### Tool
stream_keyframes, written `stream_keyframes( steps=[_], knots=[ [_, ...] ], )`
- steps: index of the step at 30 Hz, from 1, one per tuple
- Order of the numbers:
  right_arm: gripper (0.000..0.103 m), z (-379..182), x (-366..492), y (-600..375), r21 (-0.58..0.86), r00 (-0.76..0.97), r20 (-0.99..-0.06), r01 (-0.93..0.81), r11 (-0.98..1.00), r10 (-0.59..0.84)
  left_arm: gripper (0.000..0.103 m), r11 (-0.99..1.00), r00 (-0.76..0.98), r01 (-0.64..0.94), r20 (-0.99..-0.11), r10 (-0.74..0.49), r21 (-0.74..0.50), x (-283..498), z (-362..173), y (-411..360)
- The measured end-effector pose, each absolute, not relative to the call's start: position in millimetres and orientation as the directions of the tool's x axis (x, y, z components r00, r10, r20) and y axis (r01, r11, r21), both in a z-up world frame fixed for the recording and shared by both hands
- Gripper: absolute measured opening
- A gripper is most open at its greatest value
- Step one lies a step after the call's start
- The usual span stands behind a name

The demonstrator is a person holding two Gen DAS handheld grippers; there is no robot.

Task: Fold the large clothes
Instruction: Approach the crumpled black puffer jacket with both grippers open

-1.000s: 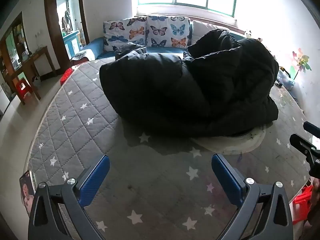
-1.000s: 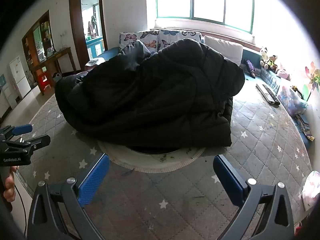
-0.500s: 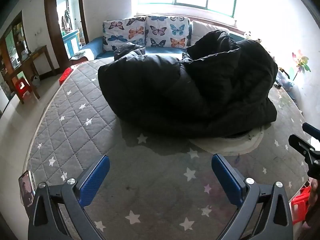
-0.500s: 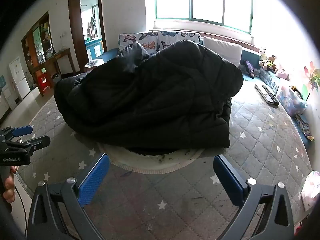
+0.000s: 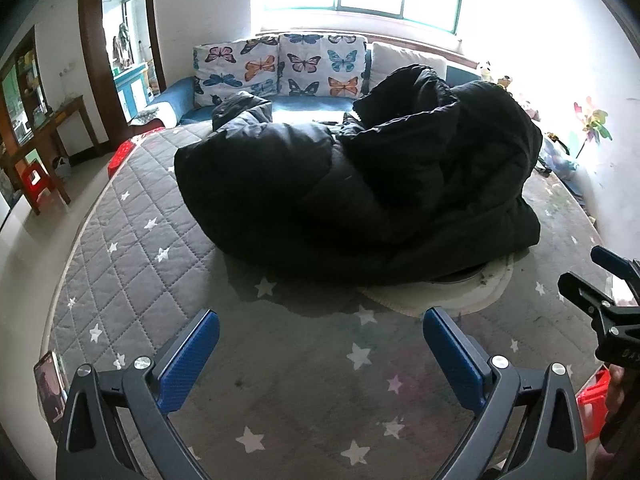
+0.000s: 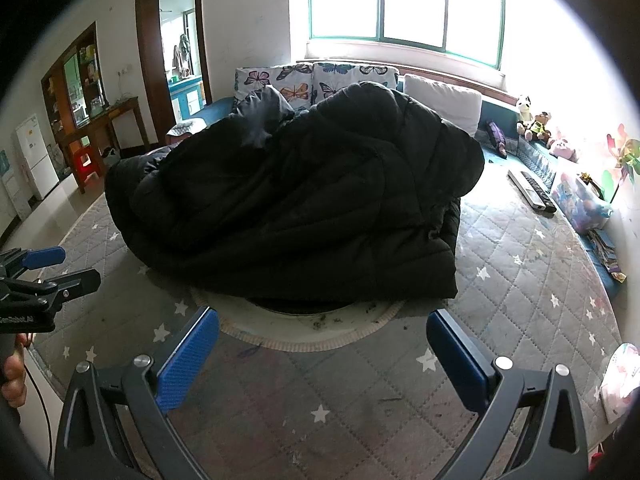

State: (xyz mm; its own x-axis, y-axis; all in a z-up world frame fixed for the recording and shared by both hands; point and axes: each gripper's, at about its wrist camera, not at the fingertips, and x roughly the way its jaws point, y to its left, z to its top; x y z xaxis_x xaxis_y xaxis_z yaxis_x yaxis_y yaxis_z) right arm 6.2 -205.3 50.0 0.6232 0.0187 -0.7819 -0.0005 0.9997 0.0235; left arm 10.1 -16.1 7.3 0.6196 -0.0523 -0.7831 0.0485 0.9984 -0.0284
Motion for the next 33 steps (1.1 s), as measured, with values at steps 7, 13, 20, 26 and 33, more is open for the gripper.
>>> stream_keyframes(
  steps=[7,13,20,26,33],
  knots=[
    [0.103,50.0,8.7,-205.6,0.026,0.621,-0.783,-0.007,1.0,0.024,0.103,0.998,0.619,0.062,-0.784,-0.058,-0.025,14.7,9.4,-21.9],
    [0.103,49.8,9.9,-205.4,0.026,0.62,-0.784,-0.008,1.0,0.025,0.103,0.998,0.622,0.067,-0.781,-0.058,-0.02,16.3,11.3,-22.4],
    [0.103,48.9,11.3,-205.4,0.028,0.619,-0.785,-0.009,1.0,0.027,0.103,0.997,0.621,0.073,-0.781,-0.057,-0.014,19.2,10.9,-22.5],
    [0.103,47.7,14.0,-203.7,0.027,0.62,-0.784,-0.016,0.999,0.031,0.103,0.997,0.622,0.079,-0.781,-0.058,-0.011,22.1,11.3,-23.9],
    [0.103,46.5,16.4,-203.5,0.025,0.621,-0.783,-0.02,0.999,0.032,0.103,0.997,0.618,0.079,-0.784,-0.055,-0.008,25.6,10.2,-24.7]
  ],
)
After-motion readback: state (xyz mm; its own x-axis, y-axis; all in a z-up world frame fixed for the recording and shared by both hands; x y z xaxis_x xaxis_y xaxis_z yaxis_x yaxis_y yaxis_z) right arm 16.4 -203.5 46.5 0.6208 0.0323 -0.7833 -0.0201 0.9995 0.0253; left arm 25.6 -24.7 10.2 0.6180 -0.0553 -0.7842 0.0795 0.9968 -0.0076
